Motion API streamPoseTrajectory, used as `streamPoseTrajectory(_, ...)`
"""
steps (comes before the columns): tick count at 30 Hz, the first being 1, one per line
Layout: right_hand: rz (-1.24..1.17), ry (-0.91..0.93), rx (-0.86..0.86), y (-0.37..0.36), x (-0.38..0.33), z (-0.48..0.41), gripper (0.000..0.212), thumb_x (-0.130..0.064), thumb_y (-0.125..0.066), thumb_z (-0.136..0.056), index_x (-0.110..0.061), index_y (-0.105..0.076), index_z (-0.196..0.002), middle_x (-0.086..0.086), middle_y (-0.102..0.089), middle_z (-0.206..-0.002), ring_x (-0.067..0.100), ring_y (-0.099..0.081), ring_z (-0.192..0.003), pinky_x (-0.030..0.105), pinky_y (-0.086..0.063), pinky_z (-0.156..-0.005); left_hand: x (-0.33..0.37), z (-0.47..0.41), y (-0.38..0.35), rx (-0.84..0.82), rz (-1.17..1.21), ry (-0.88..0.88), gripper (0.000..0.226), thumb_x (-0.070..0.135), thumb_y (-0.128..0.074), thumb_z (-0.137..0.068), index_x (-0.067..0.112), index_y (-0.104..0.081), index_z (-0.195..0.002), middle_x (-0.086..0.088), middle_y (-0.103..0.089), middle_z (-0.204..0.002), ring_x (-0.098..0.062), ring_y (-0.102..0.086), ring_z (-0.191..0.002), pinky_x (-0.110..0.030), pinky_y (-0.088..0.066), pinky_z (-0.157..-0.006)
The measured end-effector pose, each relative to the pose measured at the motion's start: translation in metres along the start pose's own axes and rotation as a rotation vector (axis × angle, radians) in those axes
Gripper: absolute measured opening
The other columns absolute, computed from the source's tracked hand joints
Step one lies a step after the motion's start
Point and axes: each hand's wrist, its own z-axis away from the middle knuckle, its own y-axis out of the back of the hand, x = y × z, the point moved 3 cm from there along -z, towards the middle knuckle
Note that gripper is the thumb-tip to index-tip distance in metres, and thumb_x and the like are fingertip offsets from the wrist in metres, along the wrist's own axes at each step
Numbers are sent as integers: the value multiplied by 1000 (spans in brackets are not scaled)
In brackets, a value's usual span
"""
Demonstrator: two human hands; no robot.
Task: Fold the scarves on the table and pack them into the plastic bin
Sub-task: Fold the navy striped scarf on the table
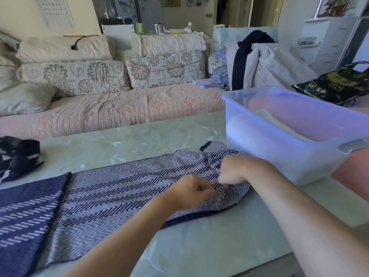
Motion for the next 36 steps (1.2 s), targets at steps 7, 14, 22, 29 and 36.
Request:
streamPoseTrajectory(7,-204,349,358,-27,-39,-24,44,-17,-40,-102,-23,-50,-144,-2,-37,-154,20,-34,-142,39,-32,-116,-49,17,4,162,-613,255,53,56,-37,-95,38,-38,-145,4,-34,-153,-24,-28,-140,-46,-23,-114)
streamPoseTrajectory(14,-74,78,129,-63,-9,-68,67,-63,-18,-101,-35,2,-159,-4,16,-166,18,11,-153,51,-1,-123,-47,19,-13,-8,-436,137,70,66,-35,-94,38,-15,-155,7,-2,-164,-15,7,-151,-43,8,-121)
streamPoseTrajectory(22,71,96,356,-42,-46,-79,59,-49,-22,-103,-21,-24,-155,13,-15,-164,32,-11,-150,52,-13,-120,-71,32,-5,86,-543,190,69,68,-26,-94,39,-9,-154,7,0,-164,-13,8,-150,-47,3,-121)
streamPoseTrajectory(29,-11,180,138,-59,-45,-84,66,-66,-14,-100,-39,2,-158,1,14,-167,23,10,-153,47,0,-123,-49,60,-9,137,-523,15,102,92,-37,-69,32,-25,-151,11,-21,-157,-12,-14,-146,-41,-4,-122)
streamPoseTrajectory(36,53,190,195,-39,-92,-73,64,-58,-22,-103,-25,-17,-158,9,-10,-166,30,-9,-152,54,-14,-121,-75,92,55,279,-226,114,42,50,-49,-96,30,-55,-133,7,-55,-134,-14,-48,-124,-31,-38,-104)
